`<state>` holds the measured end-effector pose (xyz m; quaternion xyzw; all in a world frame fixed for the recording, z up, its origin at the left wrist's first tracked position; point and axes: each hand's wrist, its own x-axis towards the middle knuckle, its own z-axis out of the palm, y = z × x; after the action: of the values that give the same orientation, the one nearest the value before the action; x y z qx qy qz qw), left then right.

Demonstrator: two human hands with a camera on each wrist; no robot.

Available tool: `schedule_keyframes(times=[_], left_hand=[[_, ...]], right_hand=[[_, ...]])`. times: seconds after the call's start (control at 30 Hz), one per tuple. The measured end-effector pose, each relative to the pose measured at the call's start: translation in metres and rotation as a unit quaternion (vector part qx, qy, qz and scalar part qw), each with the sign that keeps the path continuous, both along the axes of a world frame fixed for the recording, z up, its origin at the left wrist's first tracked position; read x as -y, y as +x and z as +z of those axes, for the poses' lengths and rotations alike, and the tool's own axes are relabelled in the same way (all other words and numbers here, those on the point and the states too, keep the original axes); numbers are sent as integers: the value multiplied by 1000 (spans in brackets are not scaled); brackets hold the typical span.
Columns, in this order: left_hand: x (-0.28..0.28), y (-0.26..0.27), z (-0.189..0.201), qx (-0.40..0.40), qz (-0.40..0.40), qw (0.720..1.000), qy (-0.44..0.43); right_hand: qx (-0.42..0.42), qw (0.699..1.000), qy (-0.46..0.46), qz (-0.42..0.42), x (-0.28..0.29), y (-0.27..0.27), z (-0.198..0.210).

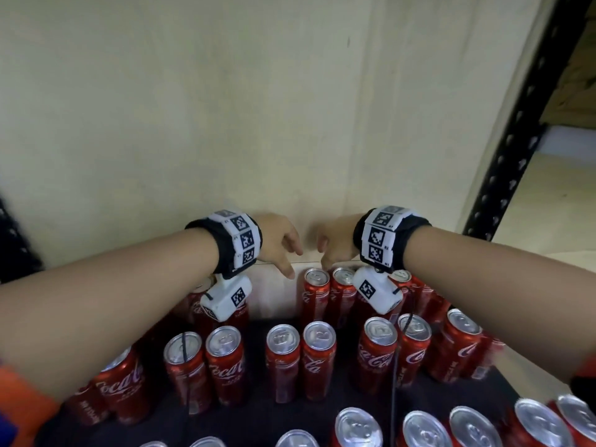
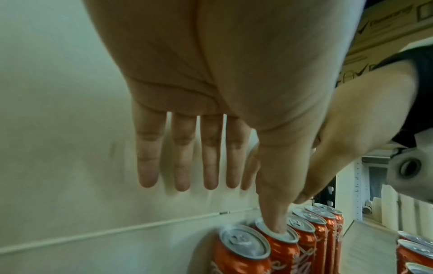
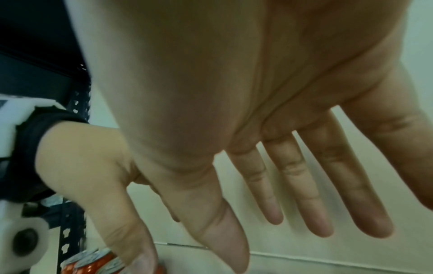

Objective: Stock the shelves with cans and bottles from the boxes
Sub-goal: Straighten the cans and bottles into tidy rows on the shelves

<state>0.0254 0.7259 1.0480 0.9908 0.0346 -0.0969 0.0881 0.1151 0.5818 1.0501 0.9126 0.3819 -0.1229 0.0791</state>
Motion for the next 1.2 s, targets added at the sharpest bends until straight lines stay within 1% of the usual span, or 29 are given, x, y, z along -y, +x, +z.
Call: schedule_keyframes(times=[0.13, 0.2, 0.33, 0.47, 0.57, 0.77, 1.0, 1.1, 1.2], left_hand=[[28, 22, -19, 7, -8, 1000, 5], [38, 31, -26, 4, -11, 1000, 18], [50, 44, -34, -1, 0, 999, 52], [52, 55, -41, -6, 3, 997, 80], [50, 60, -45, -25, 10, 997, 75], [48, 67, -51, -37, 6, 995, 88], [56, 65, -62, -34, -27, 994, 100], [55, 66, -62, -31, -20, 995, 94], [51, 63, -59, -31, -10, 995, 94]], right_hand=[[-5, 1000, 16, 23, 14, 20, -12], [-10, 998, 39, 44, 20, 26, -15], [-6, 996, 48, 74, 27, 37, -26], [-10, 993, 65, 95, 30, 45, -29], [-27, 992, 67, 104, 33, 48, -29], [-41, 988, 84, 121, 36, 54, -34], [-43, 990, 70, 112, 36, 55, -41], [-39, 990, 64, 118, 34, 56, -39], [-29, 991, 36, 122, 32, 53, -36]])
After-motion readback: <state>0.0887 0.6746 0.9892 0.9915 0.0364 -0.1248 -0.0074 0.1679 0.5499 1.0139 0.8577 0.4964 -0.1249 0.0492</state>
